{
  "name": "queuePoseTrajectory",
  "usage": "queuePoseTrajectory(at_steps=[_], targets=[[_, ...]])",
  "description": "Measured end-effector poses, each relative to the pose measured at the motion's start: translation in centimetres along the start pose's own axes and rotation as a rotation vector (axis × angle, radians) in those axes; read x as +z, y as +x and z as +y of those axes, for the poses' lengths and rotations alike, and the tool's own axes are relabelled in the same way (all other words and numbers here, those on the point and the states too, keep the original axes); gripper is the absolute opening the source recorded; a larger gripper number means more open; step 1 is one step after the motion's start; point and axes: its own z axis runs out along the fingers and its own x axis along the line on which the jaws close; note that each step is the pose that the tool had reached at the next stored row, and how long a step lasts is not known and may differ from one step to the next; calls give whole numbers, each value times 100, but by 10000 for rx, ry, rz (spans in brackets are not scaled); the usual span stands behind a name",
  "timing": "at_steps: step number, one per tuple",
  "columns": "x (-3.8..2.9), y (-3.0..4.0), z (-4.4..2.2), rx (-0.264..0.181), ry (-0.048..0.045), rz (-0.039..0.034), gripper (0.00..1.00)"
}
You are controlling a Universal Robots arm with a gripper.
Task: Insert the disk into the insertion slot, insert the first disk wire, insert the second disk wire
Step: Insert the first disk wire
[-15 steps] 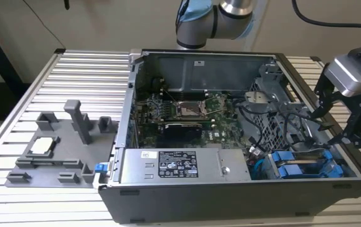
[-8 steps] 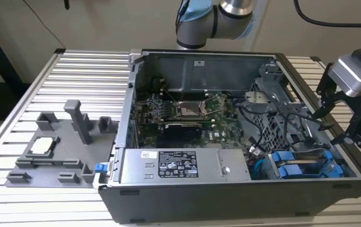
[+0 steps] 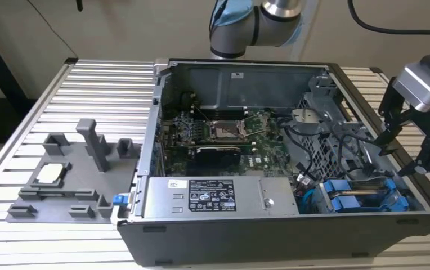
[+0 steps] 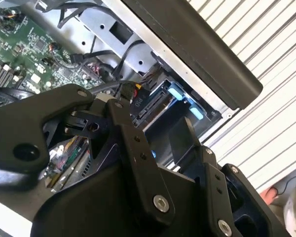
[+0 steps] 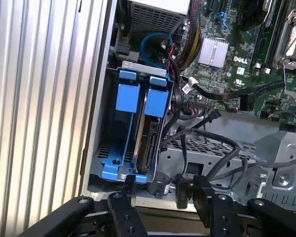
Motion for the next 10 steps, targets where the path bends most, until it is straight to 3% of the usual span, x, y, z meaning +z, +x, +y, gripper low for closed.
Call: queuePoseTrajectory(at_steps=[10], targets=[[4, -23, -18, 411, 35, 79, 58]])
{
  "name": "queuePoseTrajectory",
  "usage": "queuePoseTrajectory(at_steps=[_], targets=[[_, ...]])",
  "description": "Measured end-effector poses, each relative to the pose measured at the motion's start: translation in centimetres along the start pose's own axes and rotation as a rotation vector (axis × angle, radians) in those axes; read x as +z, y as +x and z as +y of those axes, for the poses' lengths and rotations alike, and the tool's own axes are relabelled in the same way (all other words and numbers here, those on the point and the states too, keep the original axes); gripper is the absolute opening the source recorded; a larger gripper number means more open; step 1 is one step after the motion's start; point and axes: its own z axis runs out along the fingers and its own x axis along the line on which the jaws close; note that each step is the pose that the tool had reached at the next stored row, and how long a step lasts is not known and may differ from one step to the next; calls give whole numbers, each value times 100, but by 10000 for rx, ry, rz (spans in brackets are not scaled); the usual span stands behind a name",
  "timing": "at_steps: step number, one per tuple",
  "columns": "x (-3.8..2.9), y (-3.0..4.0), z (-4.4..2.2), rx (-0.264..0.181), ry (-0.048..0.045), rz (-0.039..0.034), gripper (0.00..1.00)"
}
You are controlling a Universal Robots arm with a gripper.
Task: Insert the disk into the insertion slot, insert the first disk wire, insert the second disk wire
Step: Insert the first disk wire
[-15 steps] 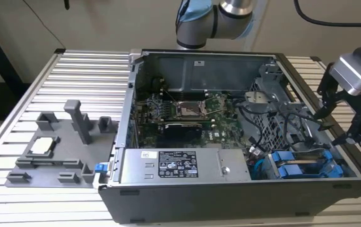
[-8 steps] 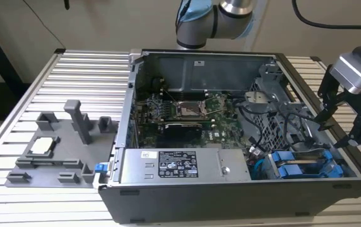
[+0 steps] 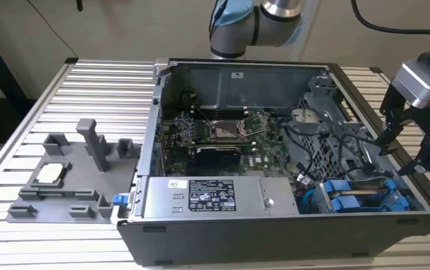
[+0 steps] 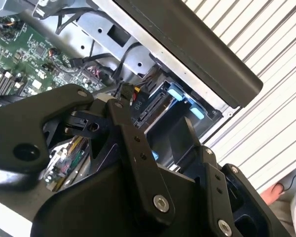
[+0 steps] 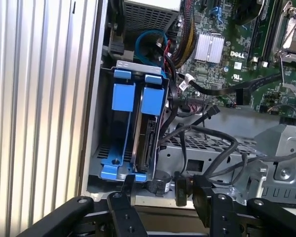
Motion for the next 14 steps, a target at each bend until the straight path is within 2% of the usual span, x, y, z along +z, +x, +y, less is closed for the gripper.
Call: queuePoseTrajectory(at_steps=[9, 11, 12, 14], targets=[[2, 1, -18, 2, -28, 12, 56], [2, 1, -19, 2, -28, 12, 44], [3, 1, -20, 2, -28, 11, 44], [2, 1, -21, 2, -28, 12, 32]])
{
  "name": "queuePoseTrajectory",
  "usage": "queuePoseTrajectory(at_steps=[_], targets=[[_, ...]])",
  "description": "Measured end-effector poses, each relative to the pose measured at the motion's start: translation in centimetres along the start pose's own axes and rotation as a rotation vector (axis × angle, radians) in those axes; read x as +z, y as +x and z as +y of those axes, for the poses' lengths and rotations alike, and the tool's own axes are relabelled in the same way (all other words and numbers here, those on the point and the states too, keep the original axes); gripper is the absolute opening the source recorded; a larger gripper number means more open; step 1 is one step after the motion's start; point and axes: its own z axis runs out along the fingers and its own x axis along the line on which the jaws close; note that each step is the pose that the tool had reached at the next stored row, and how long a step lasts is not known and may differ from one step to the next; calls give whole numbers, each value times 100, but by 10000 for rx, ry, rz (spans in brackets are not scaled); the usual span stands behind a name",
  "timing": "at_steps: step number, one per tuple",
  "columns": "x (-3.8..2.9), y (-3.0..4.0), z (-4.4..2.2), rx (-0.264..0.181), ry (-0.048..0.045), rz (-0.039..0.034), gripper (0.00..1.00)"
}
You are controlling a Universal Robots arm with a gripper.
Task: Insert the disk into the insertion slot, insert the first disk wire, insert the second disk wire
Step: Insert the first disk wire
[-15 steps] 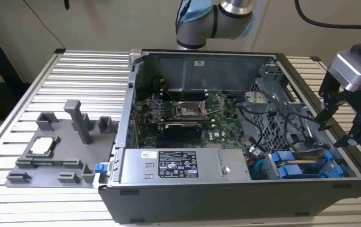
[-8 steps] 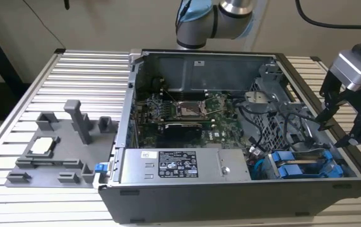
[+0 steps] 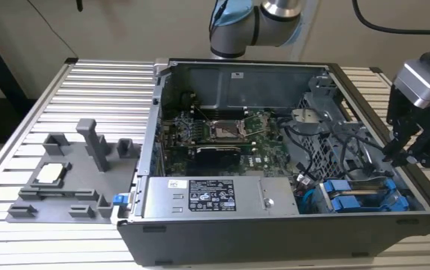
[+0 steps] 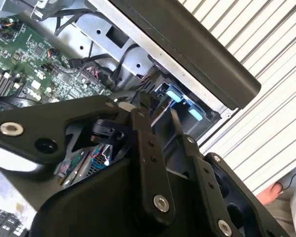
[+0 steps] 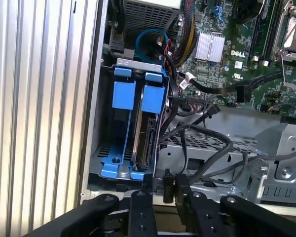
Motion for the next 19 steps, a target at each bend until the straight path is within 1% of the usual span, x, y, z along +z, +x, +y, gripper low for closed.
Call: queuePoseTrajectory(at_steps=[1, 3, 13, 19], targets=[[0, 0, -1, 0, 0, 0, 32], [1, 0, -2, 0, 0, -1, 20], [2, 1, -5, 27, 4, 2, 20], [41, 0, 28, 598, 66, 61, 20]])
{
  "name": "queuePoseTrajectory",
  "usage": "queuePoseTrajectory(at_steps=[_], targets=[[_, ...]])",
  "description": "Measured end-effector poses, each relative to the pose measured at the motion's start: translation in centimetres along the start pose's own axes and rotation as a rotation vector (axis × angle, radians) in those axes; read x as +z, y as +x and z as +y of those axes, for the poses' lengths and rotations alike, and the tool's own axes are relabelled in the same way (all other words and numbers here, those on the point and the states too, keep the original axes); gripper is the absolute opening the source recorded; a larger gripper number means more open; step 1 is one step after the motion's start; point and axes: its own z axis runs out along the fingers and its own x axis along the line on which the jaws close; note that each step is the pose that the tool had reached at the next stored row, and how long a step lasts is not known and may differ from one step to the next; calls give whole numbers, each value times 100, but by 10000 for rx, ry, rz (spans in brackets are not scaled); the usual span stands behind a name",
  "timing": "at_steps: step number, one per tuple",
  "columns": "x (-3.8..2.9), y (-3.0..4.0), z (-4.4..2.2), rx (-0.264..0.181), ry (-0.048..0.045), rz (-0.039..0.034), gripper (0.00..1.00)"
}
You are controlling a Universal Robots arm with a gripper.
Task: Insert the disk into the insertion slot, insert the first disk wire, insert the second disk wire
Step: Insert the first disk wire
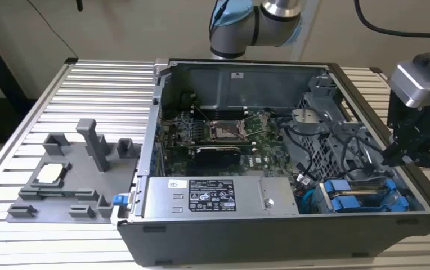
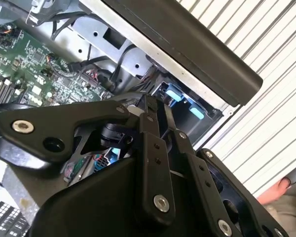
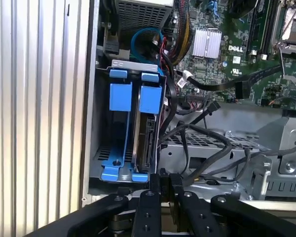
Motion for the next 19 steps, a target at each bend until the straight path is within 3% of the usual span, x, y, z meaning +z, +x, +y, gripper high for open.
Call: queuePoseTrajectory(at_steps=[6, 10, 13, 16, 19], targets=[[41, -4, 116, 273, 38, 29, 20], [88, 1, 123, 525, 130, 89, 20], [129, 5, 128, 530, 135, 131, 20], [149, 8, 130, 514, 126, 284, 20], [149, 8, 130, 511, 124, 298, 20]])
